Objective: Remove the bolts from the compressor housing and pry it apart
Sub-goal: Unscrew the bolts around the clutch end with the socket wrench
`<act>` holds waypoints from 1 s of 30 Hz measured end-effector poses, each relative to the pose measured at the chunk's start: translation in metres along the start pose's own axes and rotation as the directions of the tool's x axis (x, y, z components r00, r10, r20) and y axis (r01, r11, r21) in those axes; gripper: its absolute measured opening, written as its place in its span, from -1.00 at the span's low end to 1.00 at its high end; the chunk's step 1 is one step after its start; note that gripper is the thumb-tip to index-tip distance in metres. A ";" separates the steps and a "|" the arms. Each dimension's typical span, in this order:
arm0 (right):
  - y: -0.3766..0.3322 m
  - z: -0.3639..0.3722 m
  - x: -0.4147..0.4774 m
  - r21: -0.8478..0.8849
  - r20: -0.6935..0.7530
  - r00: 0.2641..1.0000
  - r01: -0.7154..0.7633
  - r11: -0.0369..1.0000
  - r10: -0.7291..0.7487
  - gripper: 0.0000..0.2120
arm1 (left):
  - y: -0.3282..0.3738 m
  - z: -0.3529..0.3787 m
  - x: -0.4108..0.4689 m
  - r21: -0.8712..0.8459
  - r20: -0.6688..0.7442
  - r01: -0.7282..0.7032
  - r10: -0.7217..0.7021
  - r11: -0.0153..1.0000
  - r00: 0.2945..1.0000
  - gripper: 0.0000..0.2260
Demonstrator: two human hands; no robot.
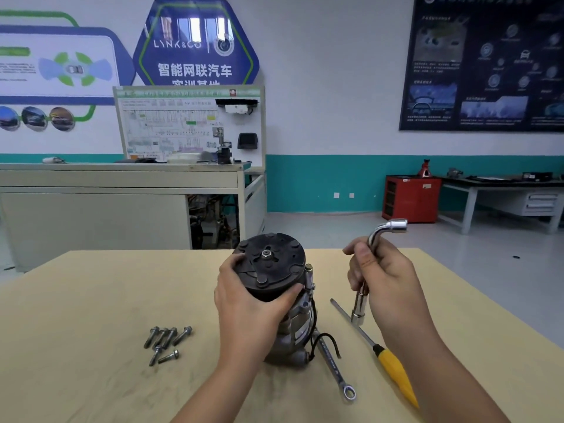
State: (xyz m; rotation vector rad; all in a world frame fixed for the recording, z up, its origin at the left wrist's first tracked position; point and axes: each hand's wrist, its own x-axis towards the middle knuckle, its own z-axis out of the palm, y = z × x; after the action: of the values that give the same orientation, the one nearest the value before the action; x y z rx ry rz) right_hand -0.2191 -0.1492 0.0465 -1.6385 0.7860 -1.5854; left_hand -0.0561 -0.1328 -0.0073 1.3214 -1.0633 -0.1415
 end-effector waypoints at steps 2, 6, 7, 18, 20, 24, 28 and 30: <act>0.004 0.000 0.004 0.089 -0.017 0.999 -0.036 0.995 0.037 -0.77 | -0.007 -0.005 0.005 -0.042 0.052 -0.021 0.023 0.999 0.998 -0.31; 0.008 0.004 0.016 0.209 0.012 0.996 -0.085 0.974 0.084 -0.67 | -0.013 -0.014 0.012 -0.099 0.133 -0.050 0.063 0.994 0.989 -0.30; 0.011 0.006 0.019 0.193 0.026 0.996 -0.093 0.977 0.090 -0.66 | -0.013 -0.014 0.011 -0.098 0.132 -0.055 0.068 0.994 0.989 -0.28; 0.039 0.021 0.034 0.246 0.019 0.980 -0.198 0.949 0.199 -0.52 | -0.023 0.001 -0.036 -0.037 0.045 0.227 -0.225 0.973 0.973 0.25; 0.031 0.020 0.038 0.311 0.011 0.983 -0.179 0.933 0.185 -0.48 | -0.026 0.000 -0.032 -0.022 0.090 0.217 -0.214 0.976 0.973 0.24; 0.013 0.019 0.043 0.434 -0.020 0.991 -0.111 0.894 0.133 -0.47 | -0.036 -0.010 -0.021 0.017 0.206 0.142 -0.142 0.990 0.968 0.17; -0.002 0.016 0.046 0.564 -0.029 0.990 -0.098 0.820 0.139 -0.45 | -0.042 -0.032 0.001 -0.010 0.451 0.105 -0.089 0.994 0.888 0.09; -0.008 0.017 0.046 0.611 -0.031 0.990 -0.090 0.787 0.138 -0.44 | -0.045 -0.043 0.013 -0.003 0.548 0.113 -0.093 0.994 0.831 0.06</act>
State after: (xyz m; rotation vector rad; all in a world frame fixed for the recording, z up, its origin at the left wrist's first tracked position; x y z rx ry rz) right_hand -0.1996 -0.1811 0.0791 -1.0433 0.3336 -1.5974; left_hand 0.0019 -0.1242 -0.0322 1.3388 -1.4612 -0.6520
